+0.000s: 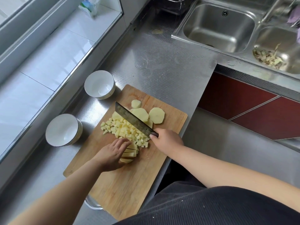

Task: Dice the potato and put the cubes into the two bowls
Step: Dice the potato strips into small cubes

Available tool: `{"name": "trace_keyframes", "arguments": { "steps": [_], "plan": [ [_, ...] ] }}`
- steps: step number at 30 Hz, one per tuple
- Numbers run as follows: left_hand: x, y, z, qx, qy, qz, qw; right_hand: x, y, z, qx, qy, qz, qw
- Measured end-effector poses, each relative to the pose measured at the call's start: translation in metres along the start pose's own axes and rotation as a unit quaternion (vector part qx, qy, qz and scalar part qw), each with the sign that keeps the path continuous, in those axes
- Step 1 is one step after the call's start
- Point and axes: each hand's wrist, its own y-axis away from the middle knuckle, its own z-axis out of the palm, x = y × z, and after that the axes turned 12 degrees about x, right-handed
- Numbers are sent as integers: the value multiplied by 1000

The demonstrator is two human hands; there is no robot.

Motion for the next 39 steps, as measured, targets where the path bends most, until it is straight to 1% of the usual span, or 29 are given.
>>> {"name": "trace_keyframes", "arguments": {
  "steps": [12,18,20,24,32,39],
  "plan": [
    [1,-8,0,-20,-30,35,999,1,-3,0,-4,-12,5,1000],
    [3,-7,-5,-5,-20,31,999,0,-4,3,-4,-8,1,1000],
    [7,-7,-5,-9,-16,22,1000,0,-4,4,-4,-4,-3,1000],
    [14,-6,-5,-14,7,-34,999,0,-5,7,-6,-5,-13,1000],
    [26,-12,-8,-38,-6,-60,997,-3,-4,10,-9,-4,-28,1000],
    [42,-13,-7,-51,-2,-123,991,-6,-4,9,-14,-8,-34,999]
  ]
}}
